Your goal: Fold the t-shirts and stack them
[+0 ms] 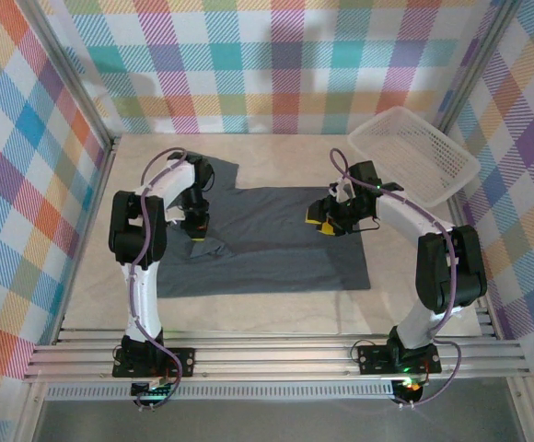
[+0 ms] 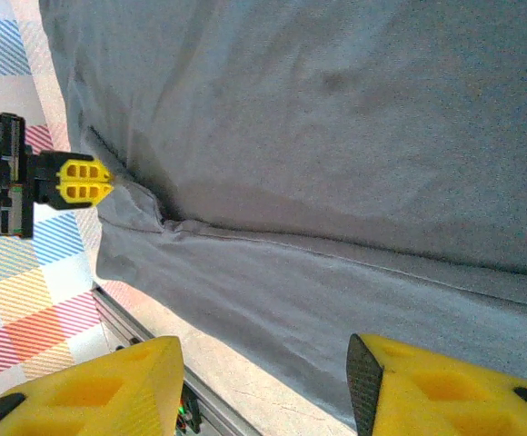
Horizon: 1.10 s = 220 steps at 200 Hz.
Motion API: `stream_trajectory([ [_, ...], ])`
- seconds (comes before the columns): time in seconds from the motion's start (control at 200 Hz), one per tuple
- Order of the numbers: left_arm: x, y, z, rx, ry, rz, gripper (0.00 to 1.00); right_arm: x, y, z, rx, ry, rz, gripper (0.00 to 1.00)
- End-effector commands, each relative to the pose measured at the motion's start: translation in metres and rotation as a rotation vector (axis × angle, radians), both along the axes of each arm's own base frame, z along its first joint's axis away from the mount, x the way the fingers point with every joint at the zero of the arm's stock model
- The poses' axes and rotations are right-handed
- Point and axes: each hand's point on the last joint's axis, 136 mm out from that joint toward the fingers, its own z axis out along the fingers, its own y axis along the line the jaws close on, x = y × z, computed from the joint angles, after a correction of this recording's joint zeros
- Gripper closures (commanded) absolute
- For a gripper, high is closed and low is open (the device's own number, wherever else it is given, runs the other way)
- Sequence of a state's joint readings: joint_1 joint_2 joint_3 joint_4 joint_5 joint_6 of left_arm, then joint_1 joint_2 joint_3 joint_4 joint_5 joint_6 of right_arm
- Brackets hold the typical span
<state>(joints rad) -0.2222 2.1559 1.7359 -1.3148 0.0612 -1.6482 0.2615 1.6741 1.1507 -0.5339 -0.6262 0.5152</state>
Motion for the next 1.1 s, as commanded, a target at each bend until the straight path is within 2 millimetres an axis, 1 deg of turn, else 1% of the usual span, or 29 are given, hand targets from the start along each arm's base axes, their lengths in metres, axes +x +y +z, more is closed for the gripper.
stream_trajectory([
  [0.0,0.002,-0.003,0.017,0.028,0.004,-0.131,1.0,0.001,0.003,-0.003,0.022,0.012,0.009,0.49],
  [0.14,0.01,-0.012,0.023,0.049,0.009,-0.292,1.0,0.001,0.003,-0.003,0.021,0.012,0.01,0.49],
  [0.365,0.016,-0.032,0.014,0.032,0.033,-0.53,1.0,0.001,0.003,-0.002,0.021,0.013,0.013,0.49],
  [0.535,0.034,-0.045,0.018,0.057,0.004,-0.738,1.0,0.002,0.003,-0.002,0.021,0.012,0.012,0.49],
  [0.675,0.043,-0.053,0.02,0.088,0.013,-0.891,1.0,0.0,0.003,-0.002,0.022,0.015,0.013,0.49],
  [0.77,0.046,-0.056,0.017,0.114,0.035,-0.977,1.0,0.0,0.003,-0.002,0.023,0.014,0.015,0.49],
  [0.895,0.049,-0.057,0.009,0.142,0.061,-1.076,1.0,-0.001,0.003,-0.001,0.024,0.015,0.015,0.49],
  [1.03,0.052,-0.064,-0.002,0.144,0.07,-1.165,1.0,-0.003,0.003,-0.001,0.023,0.016,0.017,0.49],
  [1.095,0.054,-0.067,-0.003,0.16,0.071,-1.204,1.0,-0.003,0.002,-0.001,0.023,0.015,0.018,0.49],
])
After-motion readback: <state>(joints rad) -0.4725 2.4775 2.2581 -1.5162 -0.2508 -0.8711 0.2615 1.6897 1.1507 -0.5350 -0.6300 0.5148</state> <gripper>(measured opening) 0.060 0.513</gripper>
